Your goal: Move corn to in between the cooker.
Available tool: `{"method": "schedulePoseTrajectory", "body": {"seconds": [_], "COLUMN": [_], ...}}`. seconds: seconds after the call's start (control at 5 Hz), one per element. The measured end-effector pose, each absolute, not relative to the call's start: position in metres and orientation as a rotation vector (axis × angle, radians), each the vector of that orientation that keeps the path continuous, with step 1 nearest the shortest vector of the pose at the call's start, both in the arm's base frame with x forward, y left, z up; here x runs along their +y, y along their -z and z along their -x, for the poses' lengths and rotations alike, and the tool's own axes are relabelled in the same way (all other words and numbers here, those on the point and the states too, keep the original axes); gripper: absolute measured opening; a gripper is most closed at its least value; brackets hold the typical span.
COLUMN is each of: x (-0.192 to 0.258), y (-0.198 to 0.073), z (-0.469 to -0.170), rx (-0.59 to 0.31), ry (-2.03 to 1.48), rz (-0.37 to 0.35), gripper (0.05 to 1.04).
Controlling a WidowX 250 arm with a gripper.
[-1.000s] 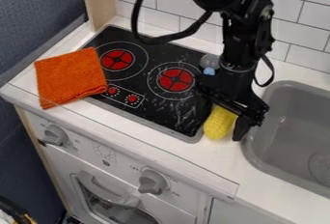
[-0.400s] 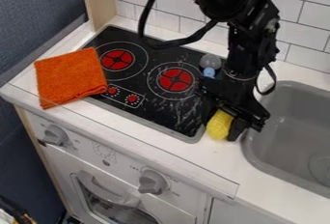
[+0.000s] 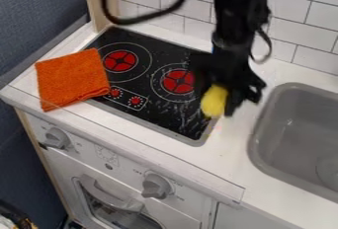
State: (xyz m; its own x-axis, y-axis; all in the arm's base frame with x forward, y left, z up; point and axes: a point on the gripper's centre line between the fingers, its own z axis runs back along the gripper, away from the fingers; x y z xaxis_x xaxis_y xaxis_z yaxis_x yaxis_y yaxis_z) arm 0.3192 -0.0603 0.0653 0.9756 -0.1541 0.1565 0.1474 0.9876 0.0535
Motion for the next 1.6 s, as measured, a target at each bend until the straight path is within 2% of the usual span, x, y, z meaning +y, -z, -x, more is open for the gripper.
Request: {"method": "schedulePoseTrajectory", "body": {"seconds": [0.2,0.6,1.0,1.4,1.6], "x": [-0.033,0.022,0.05,0.057,0.059], "y": [-0.089,-0.09,-0.046,-0.02,-0.018], "z": [-0.317,-0.327,-0.345,-0.347,-0.35], "rx": [-0.181,-0.186,-0.114,-0.056,-0.053], "ry": [0.102,0.012,-0.015,-0.015,-0.018], "rz": [-0.039,-0.133,-0.186,-0.173,-0.168], "gripper": [0.642,0.642,0.642,0.642,0.714]}}
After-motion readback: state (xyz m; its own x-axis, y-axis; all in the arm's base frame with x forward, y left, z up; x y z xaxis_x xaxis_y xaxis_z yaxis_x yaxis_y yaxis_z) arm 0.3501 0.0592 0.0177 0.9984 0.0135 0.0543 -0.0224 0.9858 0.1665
